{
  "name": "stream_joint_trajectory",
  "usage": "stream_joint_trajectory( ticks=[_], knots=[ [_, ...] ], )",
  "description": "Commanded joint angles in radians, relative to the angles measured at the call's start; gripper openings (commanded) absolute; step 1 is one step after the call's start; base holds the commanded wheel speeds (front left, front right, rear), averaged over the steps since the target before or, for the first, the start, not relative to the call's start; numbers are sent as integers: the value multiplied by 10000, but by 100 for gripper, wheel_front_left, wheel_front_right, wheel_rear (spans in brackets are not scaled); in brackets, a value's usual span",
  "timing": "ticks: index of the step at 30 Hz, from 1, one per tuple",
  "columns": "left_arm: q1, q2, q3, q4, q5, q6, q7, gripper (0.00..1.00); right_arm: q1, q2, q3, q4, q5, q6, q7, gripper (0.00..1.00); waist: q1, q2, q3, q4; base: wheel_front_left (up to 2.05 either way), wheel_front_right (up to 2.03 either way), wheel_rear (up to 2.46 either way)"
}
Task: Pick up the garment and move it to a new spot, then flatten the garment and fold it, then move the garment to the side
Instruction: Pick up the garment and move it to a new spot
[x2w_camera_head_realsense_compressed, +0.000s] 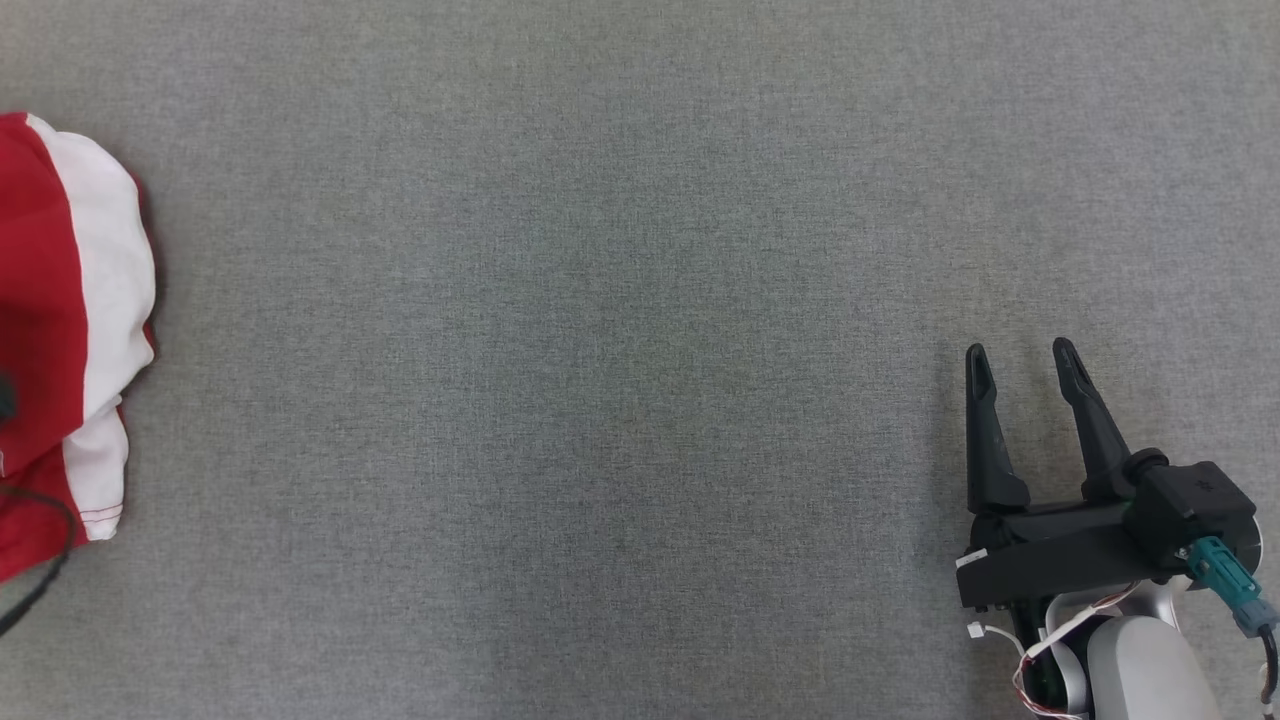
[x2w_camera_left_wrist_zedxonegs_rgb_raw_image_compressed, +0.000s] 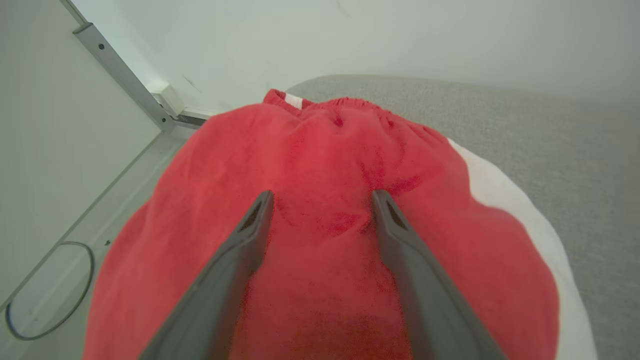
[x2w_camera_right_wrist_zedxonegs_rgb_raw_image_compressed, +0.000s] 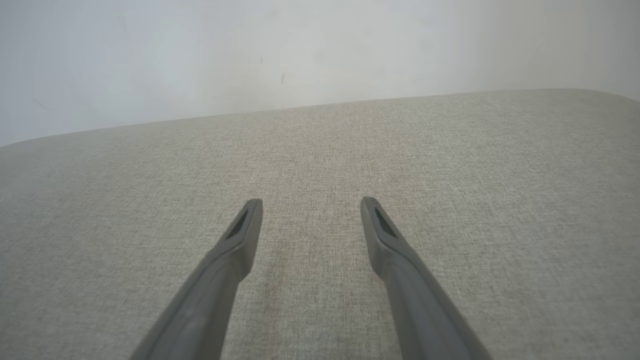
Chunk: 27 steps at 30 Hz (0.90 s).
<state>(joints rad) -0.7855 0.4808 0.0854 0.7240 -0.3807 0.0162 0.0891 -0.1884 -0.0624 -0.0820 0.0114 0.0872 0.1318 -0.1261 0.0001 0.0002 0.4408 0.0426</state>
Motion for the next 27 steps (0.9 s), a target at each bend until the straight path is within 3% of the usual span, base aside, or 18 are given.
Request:
stream_joint_trajectory(
  ticks=[1, 5, 7, 16, 27],
  knots=[
    [-25, -27, -31, 206, -178, -74, 188, 100, -41, 25, 10, -38, -14, -21, 10, 100, -1, -2, -12, 7, 0, 0, 0],
    [-144, -326, -9, 903, -484, -252, 706, 100, -25, 11, 14, -58, -25, -21, 40, 100, -1, -2, -73, 17, 0, 0, 0],
    [-131, -289, -121, 1118, -420, -271, 744, 0, -12, 13, 26, -63, -45, -21, 58, 100, -1, -2, -123, 23, 0, 0, 0],
    [-609, -98, -169, 857, -217, -264, -769, 0, 210, 18, 38, 30, 2, -21, 25, 100, -1, -2, -715, 232, 0, 0, 0],
    [-1335, 259, -517, -1253, 85, -585, -1909, 0, 451, 117, 214, 571, 212, -21, -220, 100, -1, -2, -1791, 336, 0, 0, 0]
  ],
)
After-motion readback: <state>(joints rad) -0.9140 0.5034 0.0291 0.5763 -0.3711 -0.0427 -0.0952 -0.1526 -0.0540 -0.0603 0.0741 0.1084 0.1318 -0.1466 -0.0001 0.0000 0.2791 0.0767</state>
